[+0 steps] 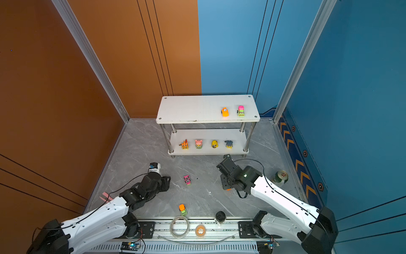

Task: Place and organize the plastic toys onto the shelf
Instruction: 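Open the right gripper and lower it down to the table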

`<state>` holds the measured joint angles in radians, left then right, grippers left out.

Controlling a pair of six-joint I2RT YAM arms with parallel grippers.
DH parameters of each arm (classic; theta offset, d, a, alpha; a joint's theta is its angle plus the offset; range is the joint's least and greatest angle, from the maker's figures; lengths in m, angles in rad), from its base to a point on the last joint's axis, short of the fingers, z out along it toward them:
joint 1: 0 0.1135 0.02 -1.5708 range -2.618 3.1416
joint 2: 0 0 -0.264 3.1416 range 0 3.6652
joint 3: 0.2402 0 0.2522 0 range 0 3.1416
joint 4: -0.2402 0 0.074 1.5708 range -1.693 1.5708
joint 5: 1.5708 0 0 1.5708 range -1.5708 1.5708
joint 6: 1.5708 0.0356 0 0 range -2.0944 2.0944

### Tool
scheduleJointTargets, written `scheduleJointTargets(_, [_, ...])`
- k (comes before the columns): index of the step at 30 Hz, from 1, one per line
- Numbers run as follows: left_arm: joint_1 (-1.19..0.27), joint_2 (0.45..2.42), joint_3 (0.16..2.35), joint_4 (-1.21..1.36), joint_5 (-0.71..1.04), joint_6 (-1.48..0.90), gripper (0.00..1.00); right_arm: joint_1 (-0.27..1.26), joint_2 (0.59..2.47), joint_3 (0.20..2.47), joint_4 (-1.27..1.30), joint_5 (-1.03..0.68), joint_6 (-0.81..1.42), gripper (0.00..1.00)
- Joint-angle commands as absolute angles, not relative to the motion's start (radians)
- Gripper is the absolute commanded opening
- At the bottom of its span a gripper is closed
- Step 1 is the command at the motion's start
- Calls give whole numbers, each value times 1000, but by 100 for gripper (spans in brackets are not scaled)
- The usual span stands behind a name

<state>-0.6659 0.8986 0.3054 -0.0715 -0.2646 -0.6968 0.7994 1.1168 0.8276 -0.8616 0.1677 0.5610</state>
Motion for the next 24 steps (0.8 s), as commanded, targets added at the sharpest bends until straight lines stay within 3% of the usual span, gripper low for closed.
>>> scheduleJointTargets(1, [-658,918,327,-75,-262,-689,47,807,1186,758,-713,122,643,20])
scheduleJointTargets(6, [-659,946,331,-70,-253,-695,47,779,1283,741,-628,161,598,8])
scheduleJointTargets(16, [-657,1016,356,-55,-255,-688,47,727,1407,745,-552,106,567,6])
scheduleJointTargets(24, [-657,1089,376,-10,-233,-689,47,725,1331,742,-606,134,571,6])
